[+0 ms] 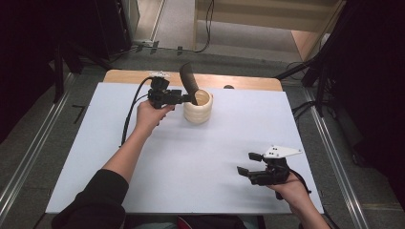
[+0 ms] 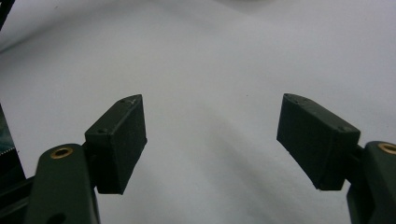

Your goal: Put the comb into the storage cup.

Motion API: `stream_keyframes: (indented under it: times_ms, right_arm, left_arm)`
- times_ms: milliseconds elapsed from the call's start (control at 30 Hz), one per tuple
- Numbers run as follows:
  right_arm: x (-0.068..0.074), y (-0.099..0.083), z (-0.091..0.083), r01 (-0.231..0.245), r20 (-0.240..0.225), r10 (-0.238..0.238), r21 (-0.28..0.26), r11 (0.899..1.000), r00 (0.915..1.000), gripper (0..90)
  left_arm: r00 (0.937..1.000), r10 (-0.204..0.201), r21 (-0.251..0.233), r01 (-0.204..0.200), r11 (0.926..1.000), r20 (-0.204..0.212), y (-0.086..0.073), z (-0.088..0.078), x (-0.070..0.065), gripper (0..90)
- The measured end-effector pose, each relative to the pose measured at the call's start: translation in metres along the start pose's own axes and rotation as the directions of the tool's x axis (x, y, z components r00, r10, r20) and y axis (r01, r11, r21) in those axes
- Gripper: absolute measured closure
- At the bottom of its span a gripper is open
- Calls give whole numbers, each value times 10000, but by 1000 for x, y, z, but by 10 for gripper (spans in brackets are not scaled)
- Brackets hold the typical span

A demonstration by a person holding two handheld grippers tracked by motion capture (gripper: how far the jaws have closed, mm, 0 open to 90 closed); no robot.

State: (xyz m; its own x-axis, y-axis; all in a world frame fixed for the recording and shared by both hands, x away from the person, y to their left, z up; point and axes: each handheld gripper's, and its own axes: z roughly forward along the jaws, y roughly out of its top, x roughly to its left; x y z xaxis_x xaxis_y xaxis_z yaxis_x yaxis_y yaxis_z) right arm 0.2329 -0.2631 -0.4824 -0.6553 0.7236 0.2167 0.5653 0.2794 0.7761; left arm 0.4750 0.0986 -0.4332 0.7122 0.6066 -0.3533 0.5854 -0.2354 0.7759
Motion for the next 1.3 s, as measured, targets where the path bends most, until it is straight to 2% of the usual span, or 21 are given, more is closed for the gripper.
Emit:
stream_keyframes:
  times_ms: [233,300,433,533,633,700,833,967,1033,1300]
  right_arm:
    - [1,0,2,18,-49,-18,61,10000,10000,222]
    - [1,0,1,5,-48,-5,47,10000,10000,222]
    - [0,0,1,-24,-20,24,74,10000,10000,222]
    - [0,0,2,-29,-25,29,65,10000,10000,222]
    - [0,0,2,-26,-11,26,81,10000,10000,222]
    - [0,0,1,-32,-12,33,74,10000,10000,222]
    - [0,0,2,-28,-19,28,89,10000,10000,222]
    - [1,0,2,-7,-34,7,67,10000,10000,222]
    - [0,0,3,-11,-33,11,81,10000,10000,222]
    - [0,0,3,-25,-27,25,55,10000,10000,222]
  left_arm:
    - [9985,-230,76,226,9997,490,-9,-10,0,338]
    - [9975,-338,159,329,9993,620,-11,-11,0,313]
    - [9962,-435,51,432,9991,761,-17,-15,1,313]
    - [9965,-305,76,301,9995,779,-21,-17,-1,313]
    - [9964,-380,161,369,9992,752,-25,-19,-2,313]
    - [9954,-361,195,345,9992,892,-28,-20,-5,313]
    - [9967,-150,343,123,9993,801,-30,-22,-11,313]
    - [9962,-7,237,-14,9997,868,-32,-28,-17,313]
    - [9967,161,422,-195,9989,798,-34,-30,-19,313]
    - [9956,-75,362,42,9993,934,-44,-40,-20,312]
